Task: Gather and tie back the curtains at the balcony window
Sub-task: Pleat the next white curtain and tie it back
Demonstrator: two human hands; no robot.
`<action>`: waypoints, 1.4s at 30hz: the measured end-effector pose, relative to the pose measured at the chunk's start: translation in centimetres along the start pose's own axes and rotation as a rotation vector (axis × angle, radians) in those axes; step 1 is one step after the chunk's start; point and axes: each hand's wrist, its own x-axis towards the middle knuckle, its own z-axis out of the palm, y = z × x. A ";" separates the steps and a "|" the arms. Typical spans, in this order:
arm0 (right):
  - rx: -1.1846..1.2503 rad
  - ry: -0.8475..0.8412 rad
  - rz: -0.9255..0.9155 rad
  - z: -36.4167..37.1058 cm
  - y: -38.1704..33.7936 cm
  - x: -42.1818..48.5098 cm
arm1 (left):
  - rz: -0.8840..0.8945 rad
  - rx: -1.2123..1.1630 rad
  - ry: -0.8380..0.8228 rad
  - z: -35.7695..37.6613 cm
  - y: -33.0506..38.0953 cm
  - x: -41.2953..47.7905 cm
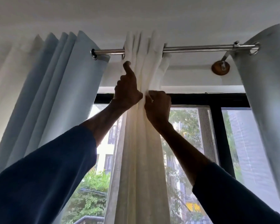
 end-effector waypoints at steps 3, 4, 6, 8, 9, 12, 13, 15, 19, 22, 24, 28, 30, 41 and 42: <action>0.249 0.029 0.226 -0.6 -0.1 -1.5 | -0.117 0.046 -0.058 1.0 -0.2 -2.0; 0.290 0.026 0.285 -0.7 0.0 -2.3 | -0.144 0.076 -0.093 1.4 -0.6 -2.7; 0.313 0.003 0.322 -1.5 -0.1 -4.3 | -0.172 0.129 -0.163 1.9 -1.2 -4.3; 0.338 -0.036 0.321 -2.5 -0.3 -6.7 | -0.162 0.128 -0.171 2.0 -1.8 -6.2; 0.360 -0.053 0.341 -2.9 -0.3 -7.9 | -0.151 0.111 -0.156 1.9 -2.1 -7.1; 0.415 -0.082 0.389 -4.1 -0.6 -10.8 | -0.113 0.136 -0.119 1.8 -2.8 -9.7; 0.425 -0.079 0.378 -4.4 -0.8 -11.5 | -0.095 0.176 -0.123 1.6 -2.8 -10.4; 0.388 -0.068 0.316 -5.1 -1.2 -12.6 | -0.059 0.257 -0.157 1.1 -2.8 -11.7; 0.244 -0.005 0.272 -7.1 0.1 -13.4 | -0.108 0.269 -0.191 -0.4 -2.4 -13.6; 0.193 0.042 0.297 -8.2 1.6 -14.8 | -0.154 0.230 -0.233 -0.7 -2.1 -15.7; 0.164 0.047 0.311 -8.6 2.0 -16.5 | -0.172 0.178 -0.241 -0.5 -1.7 -17.3; 0.094 -0.006 0.394 -8.7 2.9 -19.5 | -0.230 0.105 -0.176 0.4 -1.4 -19.8; 0.048 -0.096 0.390 -8.7 3.4 -20.8 | -0.248 0.034 -0.127 0.7 -1.2 -20.7; -0.013 -0.156 0.164 -10.1 3.0 -30.0 | -0.331 -0.232 -0.229 2.0 -0.9 -29.6; 0.016 -0.191 0.157 -10.0 2.9 -31.3 | -0.330 -0.241 -0.231 2.1 -0.9 -30.9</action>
